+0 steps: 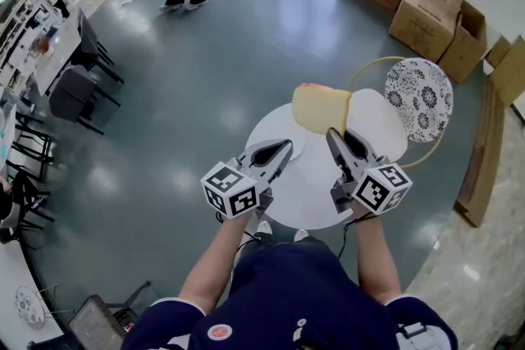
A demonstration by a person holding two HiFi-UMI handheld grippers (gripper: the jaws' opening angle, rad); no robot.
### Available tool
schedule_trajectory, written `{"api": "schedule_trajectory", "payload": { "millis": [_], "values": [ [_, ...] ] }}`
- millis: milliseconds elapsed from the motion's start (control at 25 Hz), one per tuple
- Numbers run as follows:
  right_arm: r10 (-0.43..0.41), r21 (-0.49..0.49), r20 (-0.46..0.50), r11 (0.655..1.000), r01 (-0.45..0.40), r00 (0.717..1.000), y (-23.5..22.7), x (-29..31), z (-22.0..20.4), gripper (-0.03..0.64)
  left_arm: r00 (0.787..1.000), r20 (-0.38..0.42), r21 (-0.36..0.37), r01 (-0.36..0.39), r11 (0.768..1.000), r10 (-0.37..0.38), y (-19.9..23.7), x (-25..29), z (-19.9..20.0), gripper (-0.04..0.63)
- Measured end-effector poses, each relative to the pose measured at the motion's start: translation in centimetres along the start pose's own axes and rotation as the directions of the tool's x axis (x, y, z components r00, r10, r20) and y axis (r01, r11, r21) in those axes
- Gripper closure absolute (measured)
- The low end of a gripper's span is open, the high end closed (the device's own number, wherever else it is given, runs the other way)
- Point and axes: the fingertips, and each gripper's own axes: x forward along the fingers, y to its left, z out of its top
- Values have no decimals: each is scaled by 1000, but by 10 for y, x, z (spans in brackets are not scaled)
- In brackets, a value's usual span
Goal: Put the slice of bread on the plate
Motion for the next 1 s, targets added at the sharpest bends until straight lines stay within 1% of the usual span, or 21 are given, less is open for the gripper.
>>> {"api": "schedule_trajectory", "payload": {
  "millis": [240,400,520,680,880,1000],
  "values": [
    [-48,-7,-2,999,48,999,-6,-1,-3,528,999,2,-18,37,999,-37,7,7,-3,589],
    [-67,-3,-8,998,67,998,-11,-3,-5,528,999,-10,-30,39,999,-40,10,10,-8,589],
    [-74,5,-22,997,74,997,-13,-1,-10,528,999,-19,-39,28,999,-29,13,8,-13,588],
    [-84,16,-64,996,85,994,-18,11,-23,528,1000,-26,-33,-1,999,1,26,1,-18,589],
    [-103,42,-135,993,109,985,-35,37,-60,528,998,-56,-34,-45,998,43,60,-10,-38,588],
    [-115,64,-184,990,128,976,-50,47,-81,528,996,-66,-35,-66,997,64,73,-9,-47,589]
  ]
}}
